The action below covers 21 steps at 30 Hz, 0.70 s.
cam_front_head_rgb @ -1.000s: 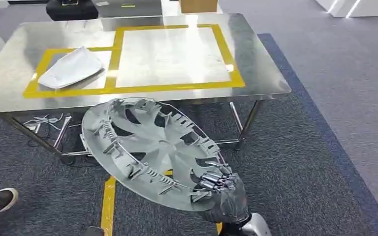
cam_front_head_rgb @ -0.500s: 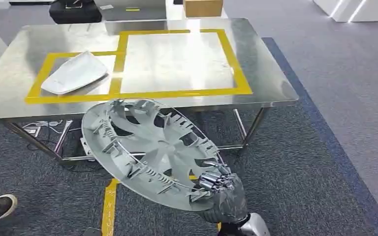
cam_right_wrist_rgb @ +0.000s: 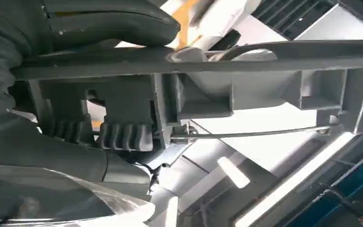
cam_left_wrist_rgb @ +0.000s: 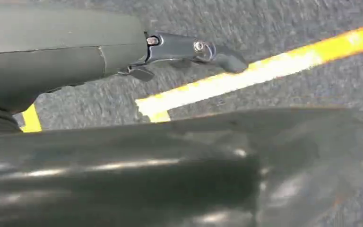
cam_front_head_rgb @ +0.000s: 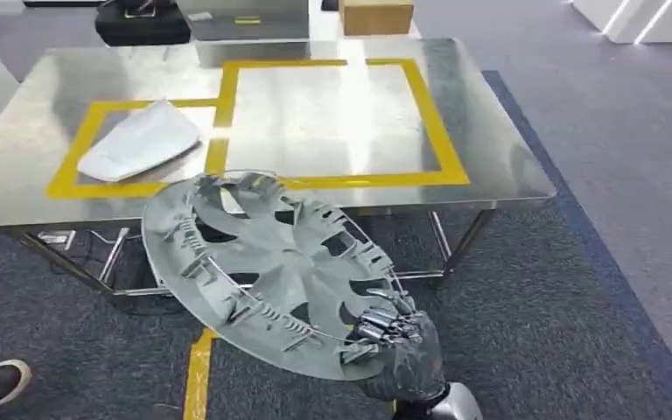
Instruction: Take the parts from the cabinet and place them on the table.
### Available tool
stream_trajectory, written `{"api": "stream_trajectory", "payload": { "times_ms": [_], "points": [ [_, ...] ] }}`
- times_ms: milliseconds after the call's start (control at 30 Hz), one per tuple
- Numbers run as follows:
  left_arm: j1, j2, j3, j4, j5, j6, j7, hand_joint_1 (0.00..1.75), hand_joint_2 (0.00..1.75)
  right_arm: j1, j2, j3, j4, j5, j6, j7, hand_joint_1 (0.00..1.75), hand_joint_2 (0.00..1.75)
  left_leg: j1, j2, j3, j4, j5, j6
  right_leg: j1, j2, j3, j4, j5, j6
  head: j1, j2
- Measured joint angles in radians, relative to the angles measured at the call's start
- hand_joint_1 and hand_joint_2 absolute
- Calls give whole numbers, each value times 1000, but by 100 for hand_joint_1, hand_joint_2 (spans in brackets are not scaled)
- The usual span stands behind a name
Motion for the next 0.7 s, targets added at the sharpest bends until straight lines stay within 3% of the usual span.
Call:
{"api": "stream_trajectory", "payload": {
  "times_ms": [33,67,133,200,233,267,300,333,367,400,433,467,500,567,600,633,667,700],
  "points": [
    [1,-1,0,0,0,1,0,0,0,2,6,-6,-5,5,0,-6,175,175,-1,0,11,2,4,-4,-4,1,32,-8,-2,-6,4,0],
    [1,1,-1,0,0,2,0,0,0,6,13,-11,-10,11,0,-11,175,175,0,1,0,32,2,-8,-11,-1,51,-21,-4,-7,4,0],
    [-4,0,-4,0,-2,3,0,0,0,3,25,-23,-21,19,0,-17,175,175,4,3,-62,143,-14,-21,-15,-2,77,-30,-15,-14,-6,0],
    [-4,1,-5,0,-2,3,0,0,0,5,34,-32,-33,26,0,-30,175,175,14,3,-145,250,-78,-34,-18,-1,98,-30,-34,-13,-5,0],
    [-1,2,-6,0,-2,3,0,0,0,9,39,-41,-41,27,0,-35,175,175,16,3,-172,270,-100,-39,-20,0,110,-30,-44,-11,-7,0],
    [1,2,-6,0,-3,3,0,0,0,15,44,-53,-59,24,0,-39,175,175,19,4,-185,258,-97,-43,-22,1,125,-30,-56,-8,-6,0],
    [2,3,-6,0,-3,3,0,0,0,19,47,-61,-76,19,0,-41,175,175,22,4,-184,219,-71,-47,-24,1,142,-30,-67,-5,-6,0],
    [2,5,-7,0,-5,1,0,0,0,19,50,-73,-107,15,0,-42,175,175,25,6,-172,154,-20,-51,-27,1,160,-30,-81,2,-7,0],
    [3,7,-7,0,-7,-2,0,0,0,15,55,-85,-139,9,0,-43,175,175,27,9,-160,79,59,-55,-30,-1,176,-30,-95,11,-6,0],
    [7,5,-9,2,-12,-6,2,0,0,5,58,-99,-173,1,0,-43,175,175,29,17,-166,29,133,-55,-28,-1,172,-29,-106,16,-11,0],
    [3,6,-11,2,-15,-8,5,0,0,-11,60,-108,-192,-2,0,-43,175,175,22,20,-164,26,87,-41,-25,2,181,-28,-112,23,-15,0],
    [2,7,-14,2,-16,-11,11,0,0,-28,64,-121,-224,-7,0,-44,175,175,19,18,-157,31,97,-28,-26,2,175,-36,-119,32,-12,0],
    [2,7,-16,2,-18,-11,10,0,0,-39,68,-129,-247,-8,0,-44,175,175,19,16,-156,23,102,-18,-26,1,198,-31,-109,41,-13,0],
    [-1,7,-18,2,-22,-11,10,0,0,-56,70,-140,-275,-9,0,-43,175,175,24,11,-133,11,98,0,-29,-1,187,-20,-106,52,-12,0],
    [-1,7,-19,2,-25,-10,10,0,0,-67,70,-143,-281,-8,0,-44,175,175,23,12,-121,7,94,6,-29,-1,168,24,-103,53,-6,0],
    [-5,7,-22,2,-27,-11,11,0,0,-83,70,-145,-282,-6,0,-43,175,175,22,13,-117,5,93,9,-29,0,124,93,-110,53,-3,0],
    [-10,6,-24,2,-32,-11,16,0,0,-99,70,-147,-281,-4,0,-43,175,175,20,12,-114,5,88,15,-29,-1,70,169,-135,54,-4,0],
    [-14,6,-28,2,-35,-11,20,0,0,-115,70,-149,-277,-1,0,-42,175,175,17,12,-109,5,82,19,-28,-1,17,232,-179,54,-2,0]
  ]
}}
